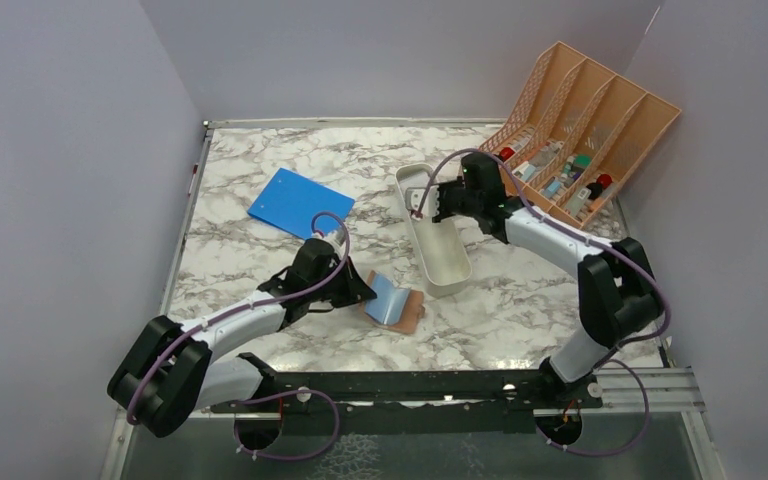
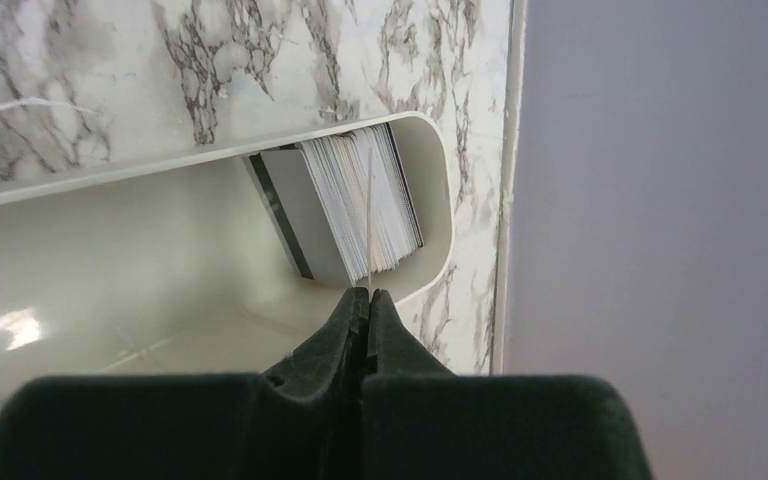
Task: Put the credit cards into the card holder
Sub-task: Pick up the credit card from the storage box, then insert the credit card into the card holder.
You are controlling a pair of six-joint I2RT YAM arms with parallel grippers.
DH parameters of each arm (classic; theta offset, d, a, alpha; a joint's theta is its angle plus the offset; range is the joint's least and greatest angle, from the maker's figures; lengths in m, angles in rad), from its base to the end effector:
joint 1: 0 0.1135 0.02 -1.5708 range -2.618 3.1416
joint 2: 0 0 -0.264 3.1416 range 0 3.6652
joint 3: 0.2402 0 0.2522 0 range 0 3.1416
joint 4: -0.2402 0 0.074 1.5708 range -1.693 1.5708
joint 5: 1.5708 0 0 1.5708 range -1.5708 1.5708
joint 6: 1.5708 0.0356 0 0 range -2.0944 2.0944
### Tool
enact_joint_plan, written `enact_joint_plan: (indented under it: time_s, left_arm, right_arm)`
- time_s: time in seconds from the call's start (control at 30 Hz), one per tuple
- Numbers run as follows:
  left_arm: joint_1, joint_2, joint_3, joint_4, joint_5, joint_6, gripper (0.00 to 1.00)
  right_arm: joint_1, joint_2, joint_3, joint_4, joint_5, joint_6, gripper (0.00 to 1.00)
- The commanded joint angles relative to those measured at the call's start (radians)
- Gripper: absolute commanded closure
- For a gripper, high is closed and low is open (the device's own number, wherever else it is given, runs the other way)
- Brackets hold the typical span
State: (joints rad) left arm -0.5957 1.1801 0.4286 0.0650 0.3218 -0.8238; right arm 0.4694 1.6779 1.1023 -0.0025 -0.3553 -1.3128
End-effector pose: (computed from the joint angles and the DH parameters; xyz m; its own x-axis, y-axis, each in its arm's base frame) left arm 0.1781 -0.1343 0.1659 -0.8956 -0.2338 -0.3784 0.1143 0.7012 -0.7037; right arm 0.3300 0.1813 0.2343 0.5369 -0.7441 -0.3975 -0.6457 -0.0593 -0.7613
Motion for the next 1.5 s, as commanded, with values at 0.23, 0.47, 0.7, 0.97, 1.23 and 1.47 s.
enact_joint_plan:
  time_s: [0.23,0.47,0.7,0.97,1.23,1.47]
  left_arm:
    - [-0.048,-0.064,-0.13,0.262,0.034,-0.238,0.93]
    - [-0.102,-0.149,-0.203,0.269,-0.05,-0.3,0.91]
    - [-0.186,-0.192,-0.26,0.253,-0.108,-0.346,0.87]
    - [-0.276,-0.188,-0.289,0.184,-0.185,-0.37,0.8]
    - [-0.306,-0.206,-0.278,0.092,-0.225,-0.328,0.73]
    - [-0.307,-0.29,-0.258,-0.012,-0.268,-0.279,0.8]
  right_arm:
    - [0.02,-0.445,-0.273,0.355,0.051,1.091,0.99]
    - [0.024,-0.485,-0.1,-0.098,-0.045,1.646,0.99]
    - [0.155,-0.598,-0.311,-0.131,-0.004,2.122,0.99]
    - [0.44,-0.665,-0.522,-0.05,0.171,2.314,0.99]
    - [0.508,-0.626,-0.613,-0.056,0.258,2.348,0.99]
    - [0.509,-0.647,-0.624,-0.171,0.345,2.315,0.99]
